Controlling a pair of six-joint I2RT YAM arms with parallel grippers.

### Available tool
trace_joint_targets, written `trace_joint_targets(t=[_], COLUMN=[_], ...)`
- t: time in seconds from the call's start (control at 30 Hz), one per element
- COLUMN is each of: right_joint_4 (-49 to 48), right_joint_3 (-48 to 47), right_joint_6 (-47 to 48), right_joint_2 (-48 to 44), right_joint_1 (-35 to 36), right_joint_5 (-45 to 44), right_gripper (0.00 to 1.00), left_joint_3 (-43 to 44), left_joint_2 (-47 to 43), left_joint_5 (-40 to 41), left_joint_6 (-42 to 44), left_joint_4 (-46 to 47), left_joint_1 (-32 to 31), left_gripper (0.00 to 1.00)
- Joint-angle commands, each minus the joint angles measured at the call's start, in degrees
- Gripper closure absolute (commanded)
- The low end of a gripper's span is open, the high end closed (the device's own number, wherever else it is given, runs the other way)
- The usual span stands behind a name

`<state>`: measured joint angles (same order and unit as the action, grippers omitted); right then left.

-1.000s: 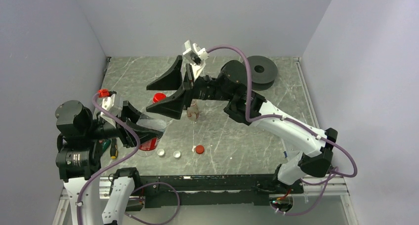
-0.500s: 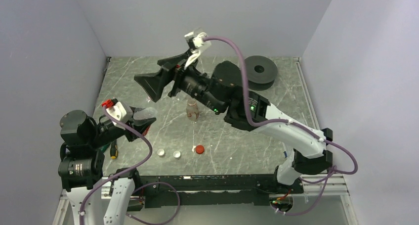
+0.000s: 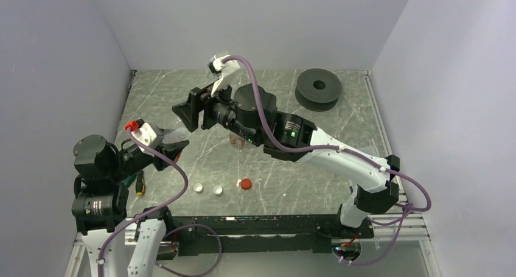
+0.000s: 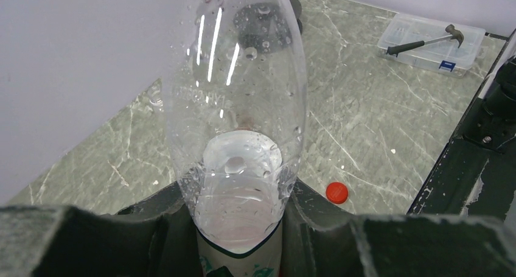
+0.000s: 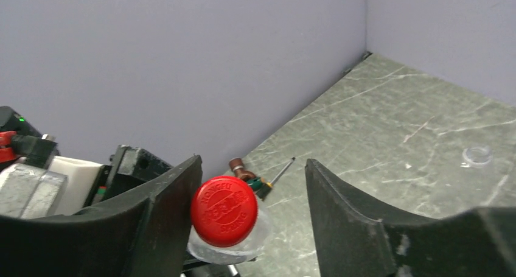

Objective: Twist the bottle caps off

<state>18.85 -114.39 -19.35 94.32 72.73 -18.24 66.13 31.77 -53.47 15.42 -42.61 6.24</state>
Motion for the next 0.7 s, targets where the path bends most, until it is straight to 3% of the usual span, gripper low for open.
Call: trace_joint_targets(t=[0.0,0.27,0.47,0.67], right_joint_4=[-2.26,-7.89,-12.49,-24.33], right_joint_3=[0.22,5.52,8.13,16.81], right_joint_6=[-1.91,-1.98,0.28,-0.59], right_joint_2=[-1.72,-5.32,-8.21,-12.75], right_joint_1=[-0.41,-2.13,-5.11,-9.70], right_joint_5=[2.37,7.49,18.64,43.49], right_gripper=[0.40,0.88,1.00,1.00], left_joint_3=[0.60,1.90,2.01,4.58], left_joint_2=[0.93,3.02,3.14,5.85], left_joint_5=[0.49,-2.72,-15.17,-28.25], left_joint_6=[-0.26,-0.89,-4.83,-9.83], left_joint_4=[2.60,0.64,0.31,-1.67], left_joint_1=[0.20,0.26,0.26,0.26], left_gripper=[1.00,1.00,1.00,1.00])
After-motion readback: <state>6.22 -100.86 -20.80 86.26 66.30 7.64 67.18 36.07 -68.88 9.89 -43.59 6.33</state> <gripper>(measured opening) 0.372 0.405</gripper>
